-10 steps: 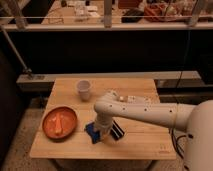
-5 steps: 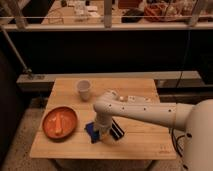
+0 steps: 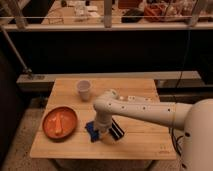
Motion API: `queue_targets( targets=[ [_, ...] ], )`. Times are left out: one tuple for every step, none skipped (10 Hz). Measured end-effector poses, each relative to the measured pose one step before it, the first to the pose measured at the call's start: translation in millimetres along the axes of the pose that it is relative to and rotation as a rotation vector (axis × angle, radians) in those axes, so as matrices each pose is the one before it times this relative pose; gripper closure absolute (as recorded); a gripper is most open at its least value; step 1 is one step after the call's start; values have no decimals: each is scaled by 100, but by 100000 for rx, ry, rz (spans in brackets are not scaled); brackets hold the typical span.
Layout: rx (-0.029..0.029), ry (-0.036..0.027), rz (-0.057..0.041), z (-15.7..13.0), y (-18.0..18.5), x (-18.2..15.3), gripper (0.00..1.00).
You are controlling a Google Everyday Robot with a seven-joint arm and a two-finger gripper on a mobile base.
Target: Wipe the white sponge on the table
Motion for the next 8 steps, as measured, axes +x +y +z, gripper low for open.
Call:
queue_targets(
  targets=[
    [-97, 30, 1053, 46, 51, -29, 93],
    [50, 62, 1266, 36, -34, -108, 93],
    [99, 83, 1481, -5, -150, -92, 93],
    [0, 13, 1045, 8, -72, -46, 93],
    [7, 42, 963, 19, -79, -25, 93],
    [17, -19, 517, 7, -43, -33, 93],
    [4, -54, 940, 8, -17, 5, 93],
    [52, -136, 2492, 124, -179, -22, 93]
  ],
)
